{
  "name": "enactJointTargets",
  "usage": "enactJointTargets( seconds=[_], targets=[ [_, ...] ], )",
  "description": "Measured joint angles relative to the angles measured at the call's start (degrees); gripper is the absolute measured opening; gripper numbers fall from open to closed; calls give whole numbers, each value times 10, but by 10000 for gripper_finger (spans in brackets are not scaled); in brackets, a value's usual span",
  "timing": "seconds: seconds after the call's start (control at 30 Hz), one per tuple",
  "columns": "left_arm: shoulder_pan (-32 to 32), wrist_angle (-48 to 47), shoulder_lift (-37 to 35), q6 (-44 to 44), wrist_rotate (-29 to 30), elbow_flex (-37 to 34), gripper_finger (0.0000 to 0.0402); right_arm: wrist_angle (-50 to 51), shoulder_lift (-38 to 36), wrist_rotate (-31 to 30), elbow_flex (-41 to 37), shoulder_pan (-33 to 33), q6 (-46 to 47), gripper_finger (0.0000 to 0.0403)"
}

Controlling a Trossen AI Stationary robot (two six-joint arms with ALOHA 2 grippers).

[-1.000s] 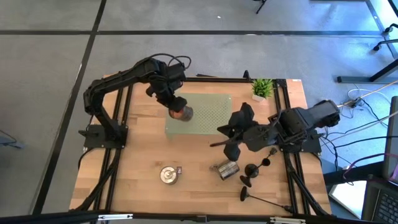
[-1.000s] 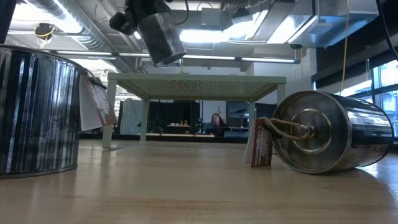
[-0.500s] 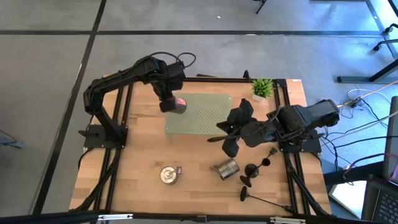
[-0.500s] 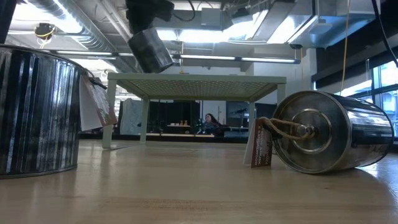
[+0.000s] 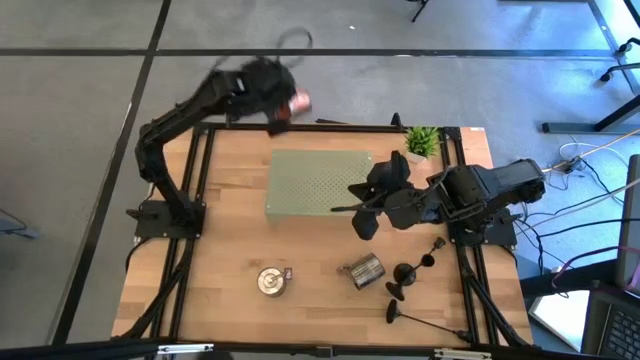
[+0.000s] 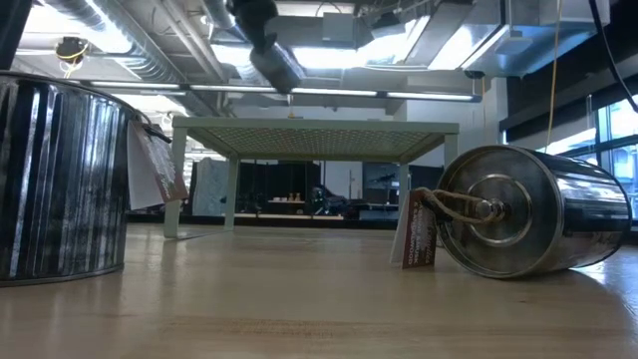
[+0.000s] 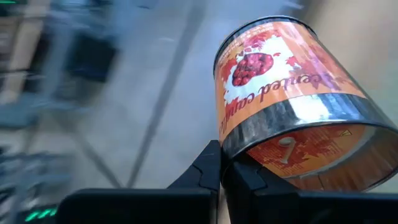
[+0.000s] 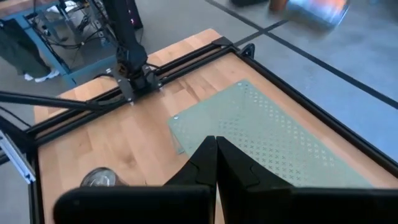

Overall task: Pick & Place candle stick holders
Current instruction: Put the orange scented candle on the shelf

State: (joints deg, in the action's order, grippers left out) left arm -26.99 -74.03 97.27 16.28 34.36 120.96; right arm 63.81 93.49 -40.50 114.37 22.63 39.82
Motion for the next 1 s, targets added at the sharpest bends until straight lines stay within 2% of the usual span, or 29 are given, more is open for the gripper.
enactJointTargets(
  seconds=[0.1, 0.17, 0.2, 0.23, 0.37, 0.47, 0.63, 0.73, 1.0],
  targets=[
    [-31, 50, 9, 22, 52, 61, 2, -8, 0, 0, 0, -5, 4, 4],
    [-51, 88, 9, 29, 43, 95, 2, -18, 0, -3, 0, -5, 5, 4],
    [-62, 102, 10, 29, 21, 111, 2, -20, 0, -6, 0, -5, 4, 4],
    [-72, 108, 10, 29, -15, 126, 2, -21, 0, -11, 0, -5, 5, 4],
    [-112, 101, 9, 7, -225, 140, 2, -24, 0, -18, 0, -6, 5, 4],
    [-149, 39, 11, -8, -391, 139, 2, -25, 0, -23, 0, -6, 5, 4],
    [-165, -44, 34, 16, -508, 139, 2, -29, 0, -30, 0, -8, 5, 4],
    [-155, -74, 49, 36, -535, 139, 2, -29, 0, -30, 0, -11, 5, 4],
    [-71, -100, 84, 98, -537, 139, 2, -33, 0, -30, 0, -12, 5, 4]
  ],
)
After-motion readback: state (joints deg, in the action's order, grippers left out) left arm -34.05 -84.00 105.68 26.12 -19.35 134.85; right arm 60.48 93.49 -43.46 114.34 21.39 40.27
